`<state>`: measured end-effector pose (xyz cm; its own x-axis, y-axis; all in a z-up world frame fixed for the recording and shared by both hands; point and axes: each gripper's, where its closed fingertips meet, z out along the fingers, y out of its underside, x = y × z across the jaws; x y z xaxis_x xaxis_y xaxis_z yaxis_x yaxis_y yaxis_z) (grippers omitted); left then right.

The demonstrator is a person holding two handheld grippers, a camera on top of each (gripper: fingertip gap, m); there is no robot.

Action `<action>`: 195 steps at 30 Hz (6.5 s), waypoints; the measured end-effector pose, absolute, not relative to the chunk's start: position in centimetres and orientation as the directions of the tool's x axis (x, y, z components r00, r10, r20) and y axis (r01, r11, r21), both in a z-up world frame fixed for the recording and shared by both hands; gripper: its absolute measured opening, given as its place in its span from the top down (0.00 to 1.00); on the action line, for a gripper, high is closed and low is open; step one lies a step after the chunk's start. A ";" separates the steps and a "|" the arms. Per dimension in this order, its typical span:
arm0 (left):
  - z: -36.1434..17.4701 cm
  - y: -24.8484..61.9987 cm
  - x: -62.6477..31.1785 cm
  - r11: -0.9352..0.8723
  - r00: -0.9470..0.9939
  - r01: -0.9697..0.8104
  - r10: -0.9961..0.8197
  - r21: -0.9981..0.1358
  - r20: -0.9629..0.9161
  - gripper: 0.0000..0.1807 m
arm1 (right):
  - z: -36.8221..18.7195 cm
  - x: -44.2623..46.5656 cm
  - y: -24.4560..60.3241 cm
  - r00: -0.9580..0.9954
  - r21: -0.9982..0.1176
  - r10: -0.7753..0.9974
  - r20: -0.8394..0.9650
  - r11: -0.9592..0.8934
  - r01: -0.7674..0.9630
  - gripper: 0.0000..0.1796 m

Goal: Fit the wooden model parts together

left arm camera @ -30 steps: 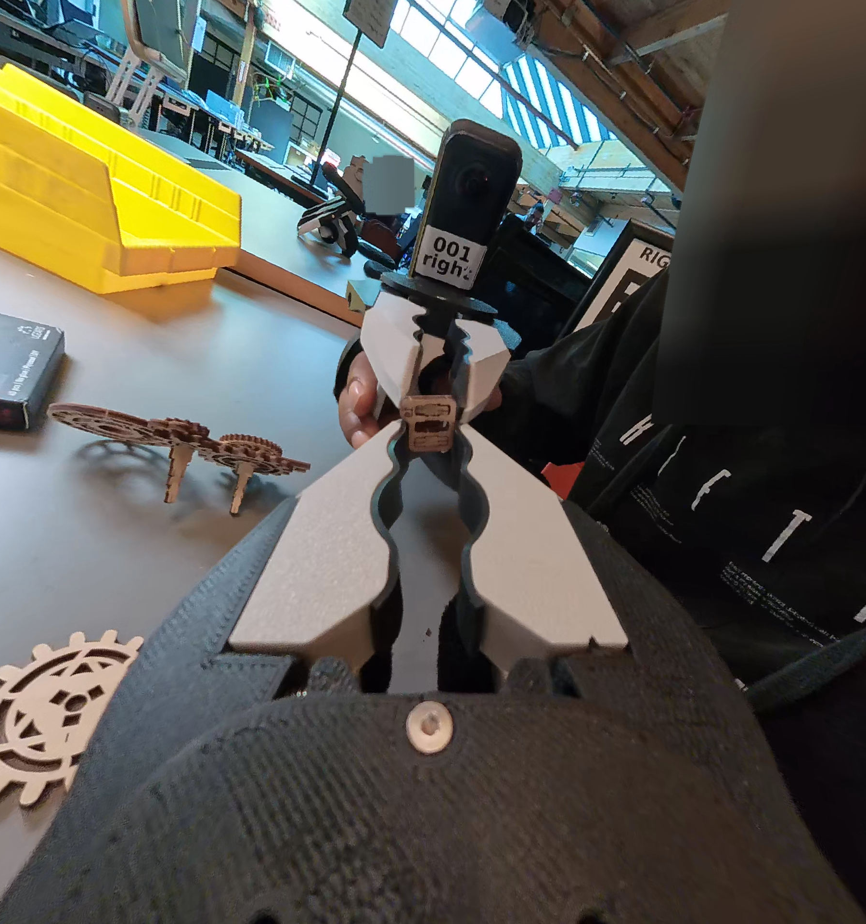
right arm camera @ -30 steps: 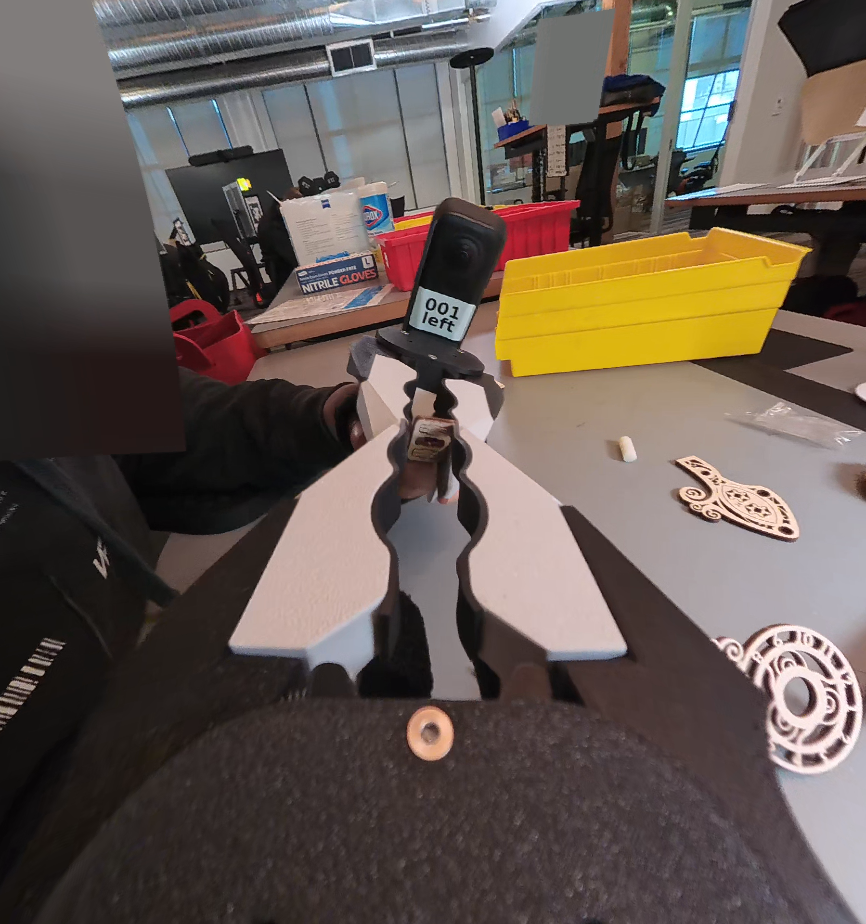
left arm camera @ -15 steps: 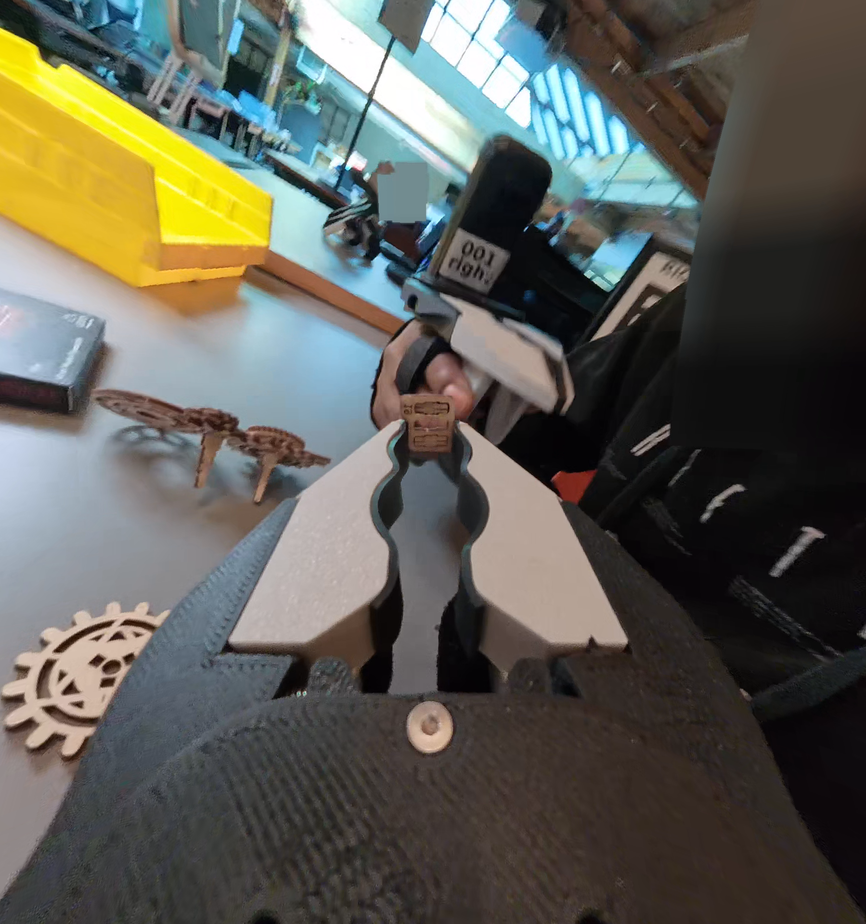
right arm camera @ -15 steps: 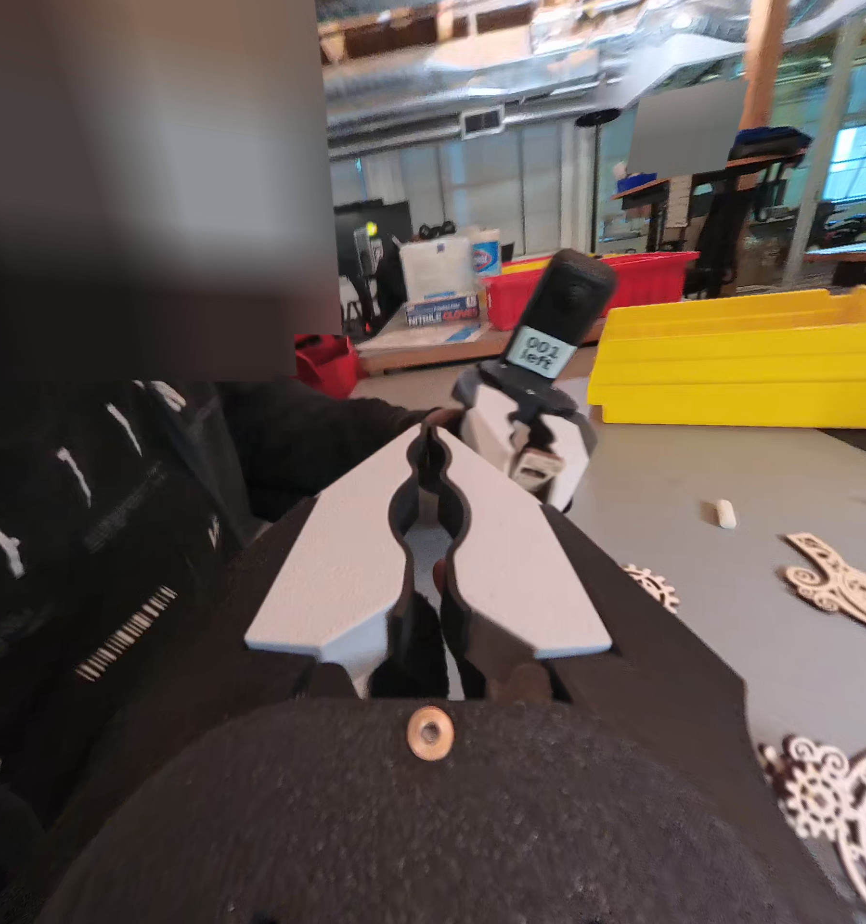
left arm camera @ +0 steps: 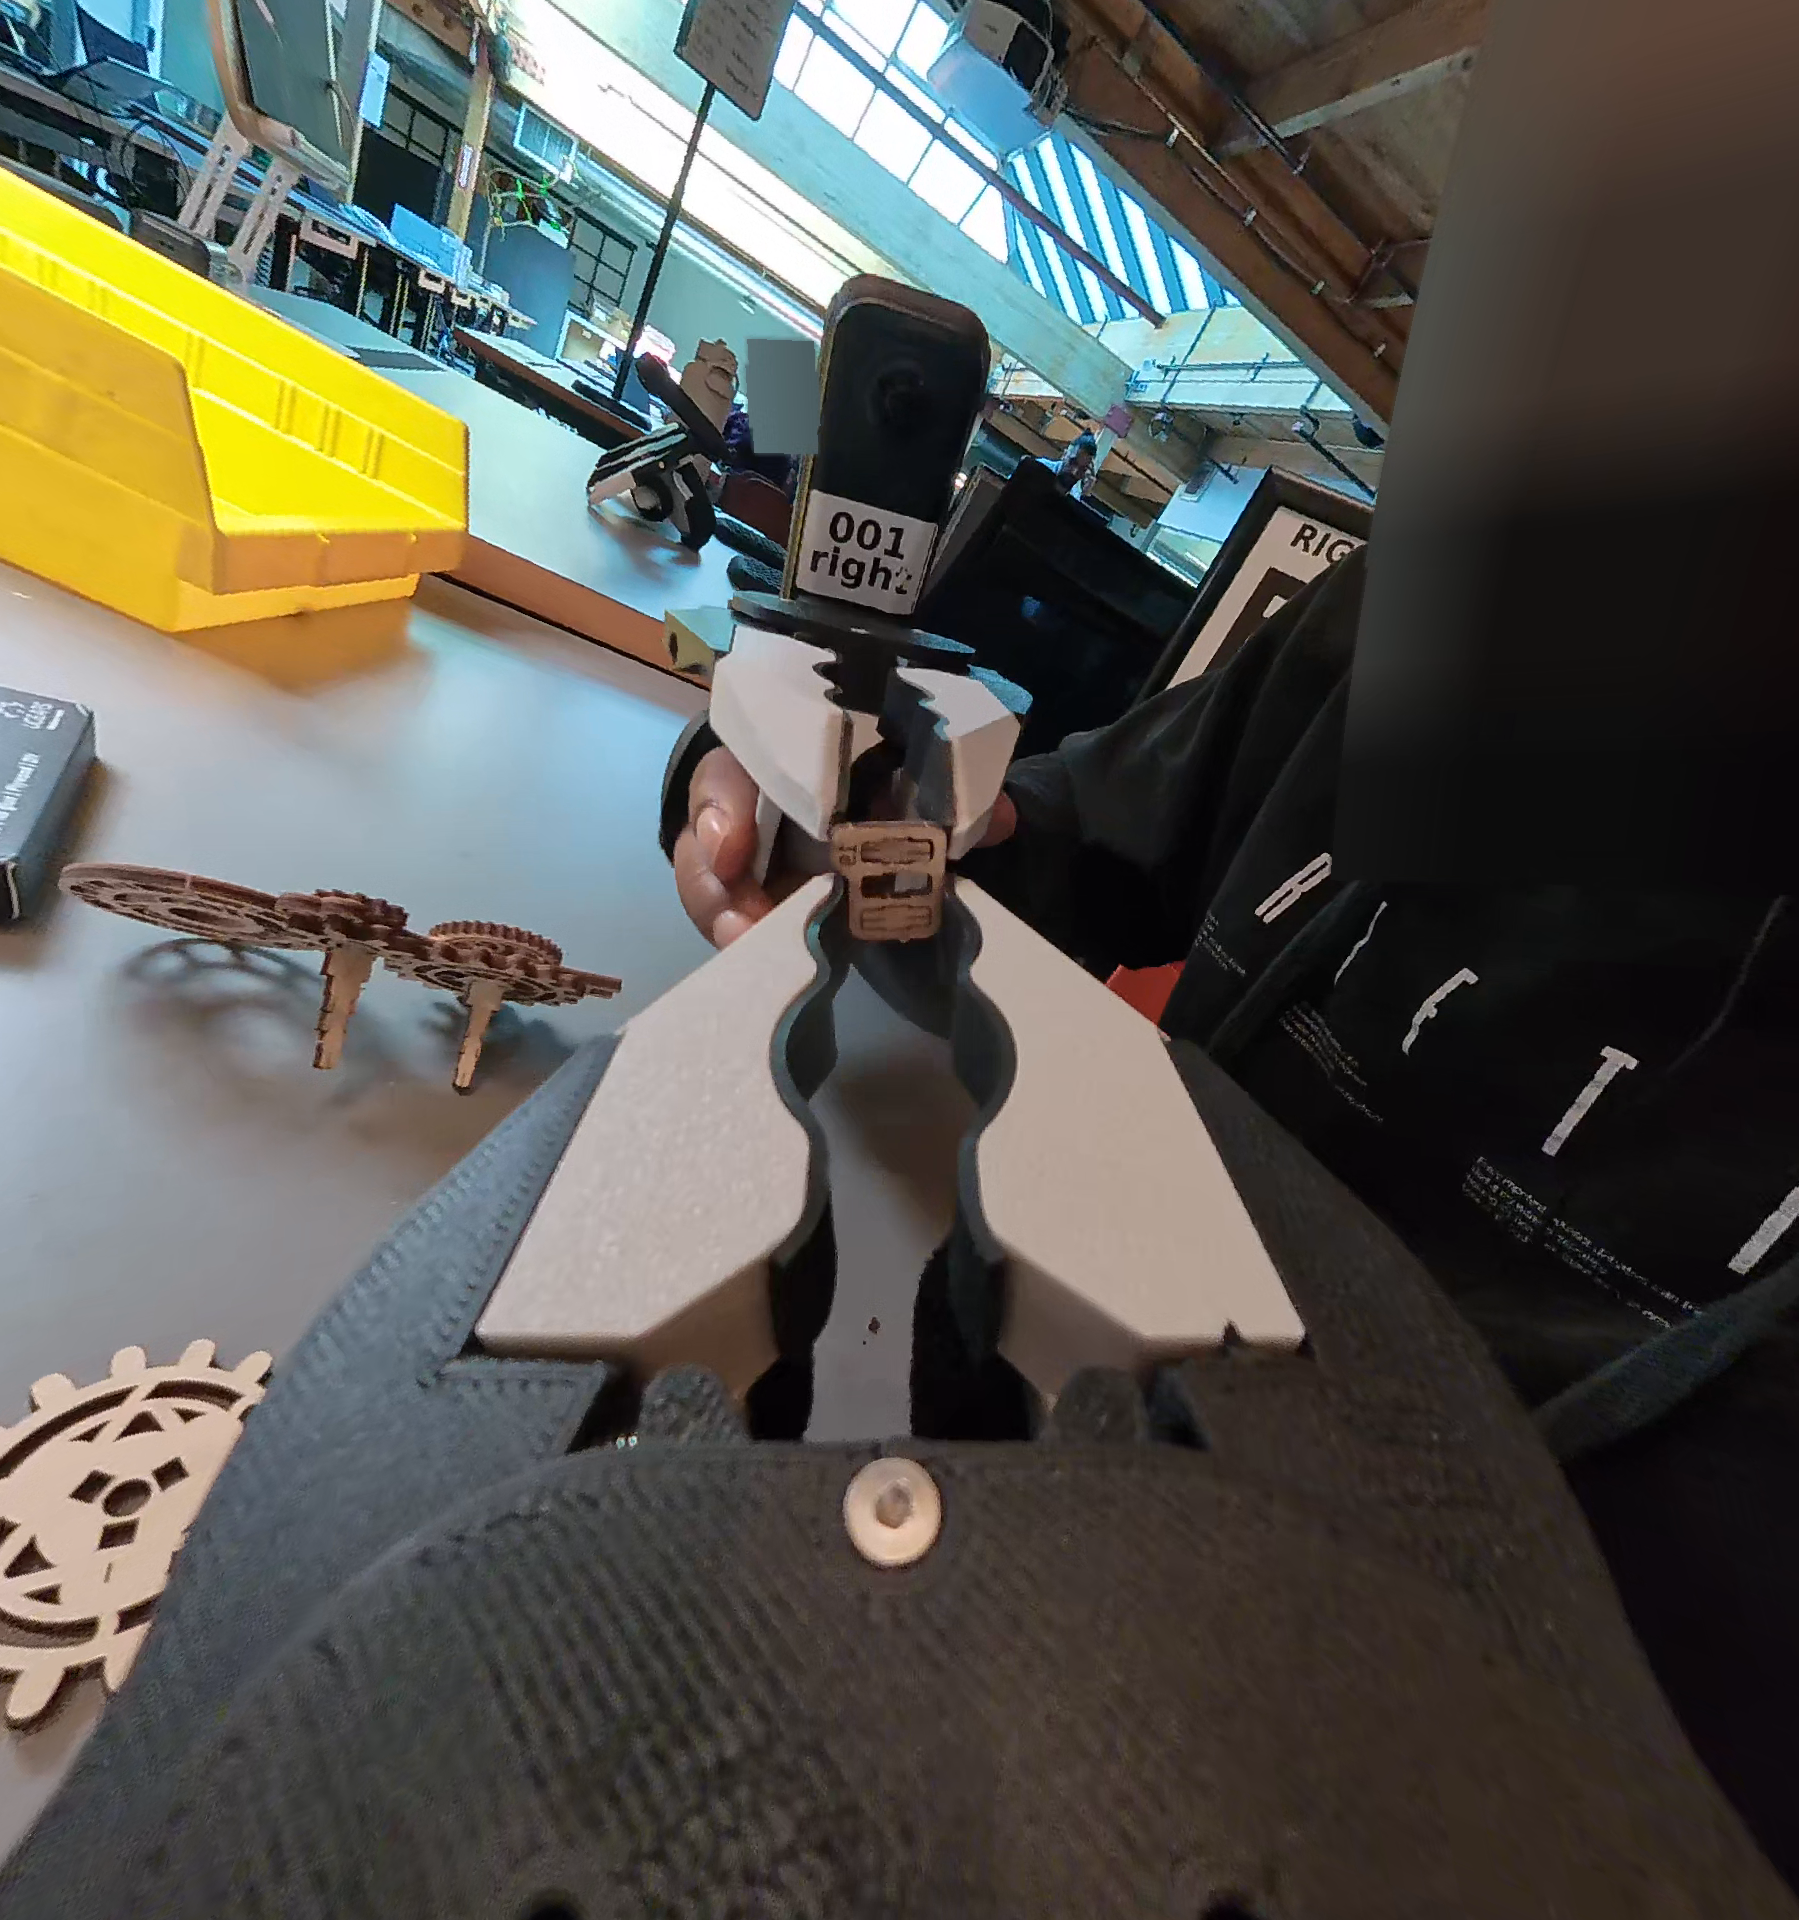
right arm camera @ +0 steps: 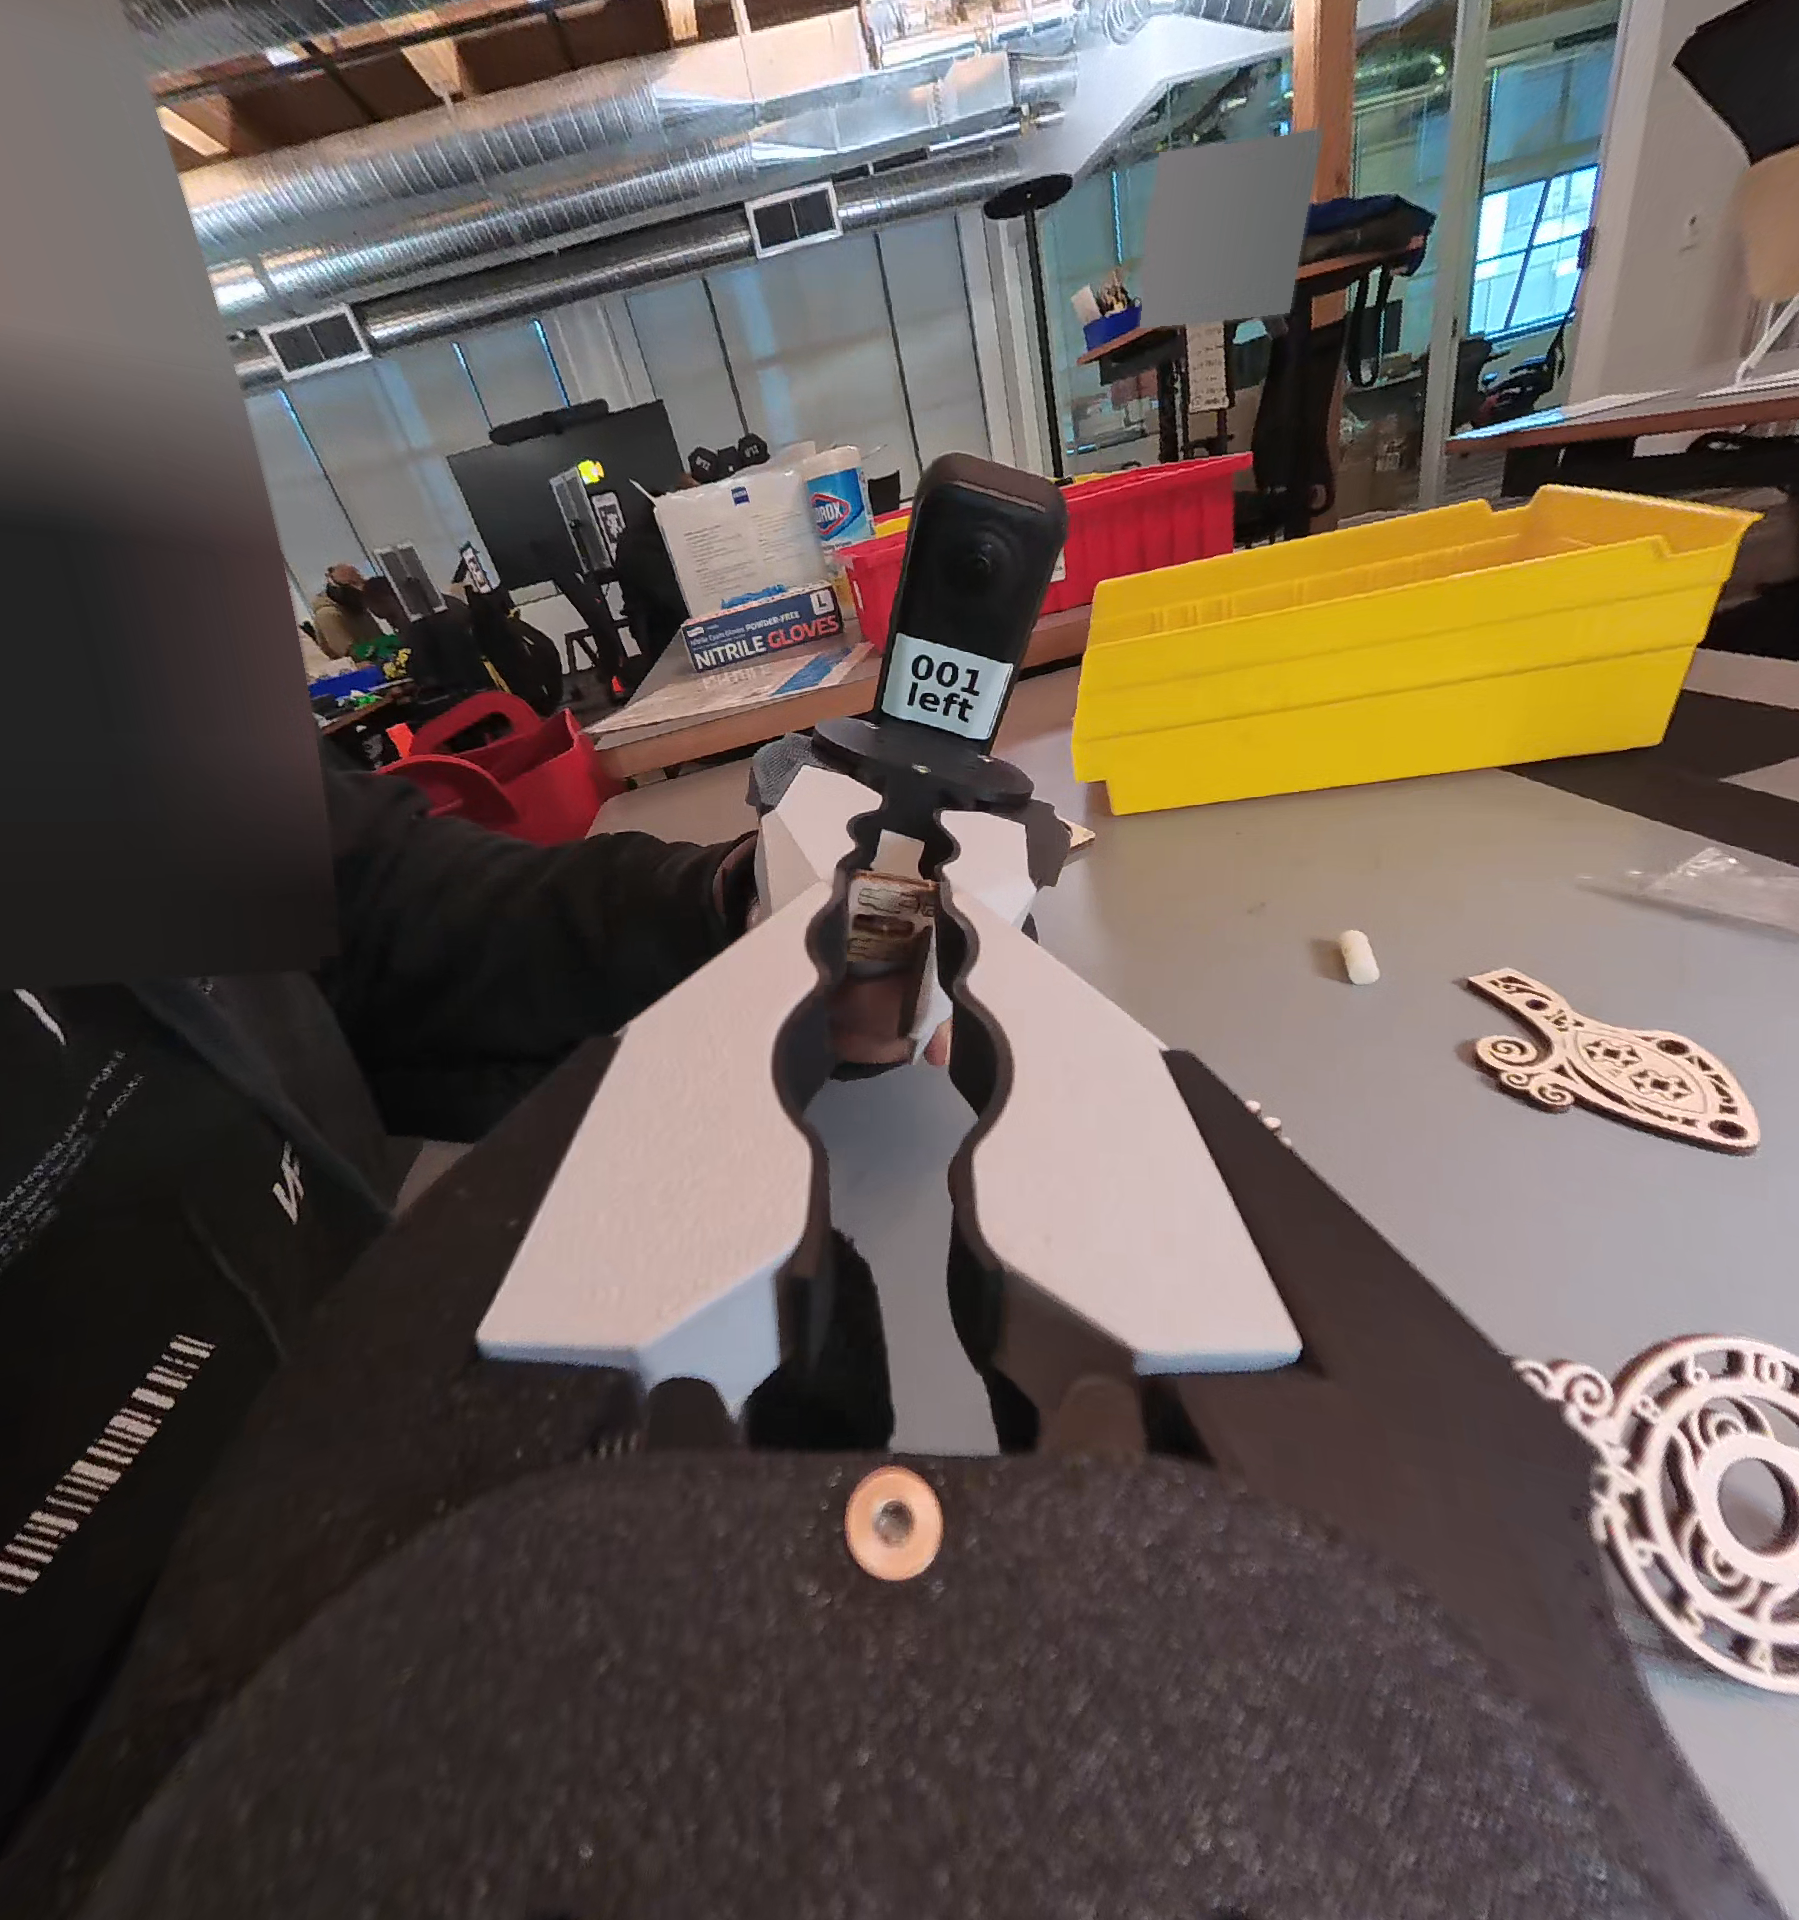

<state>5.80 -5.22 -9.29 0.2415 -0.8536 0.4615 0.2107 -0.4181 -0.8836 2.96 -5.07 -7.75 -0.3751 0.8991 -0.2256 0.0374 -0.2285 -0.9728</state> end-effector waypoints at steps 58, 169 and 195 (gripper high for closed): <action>-9.1 -5.8 7.0 -0.483 0.188 0.205 -0.834 -0.851 0.519 0.92 | -7.9 4.0 -5.2 -0.474 -0.965 0.845 -0.247 -0.261 0.038 1.00; -8.5 -5.4 5.2 -0.577 0.247 0.424 -0.668 -0.699 0.702 0.99 | -8.8 5.3 -5.0 -0.329 -0.980 0.944 -0.025 0.041 0.193 0.84; -12.5 -4.7 5.2 -0.709 0.211 0.409 -0.539 -0.574 0.815 1.00 | -12.2 4.1 -4.7 -0.309 -0.947 0.923 0.227 0.284 0.150 0.91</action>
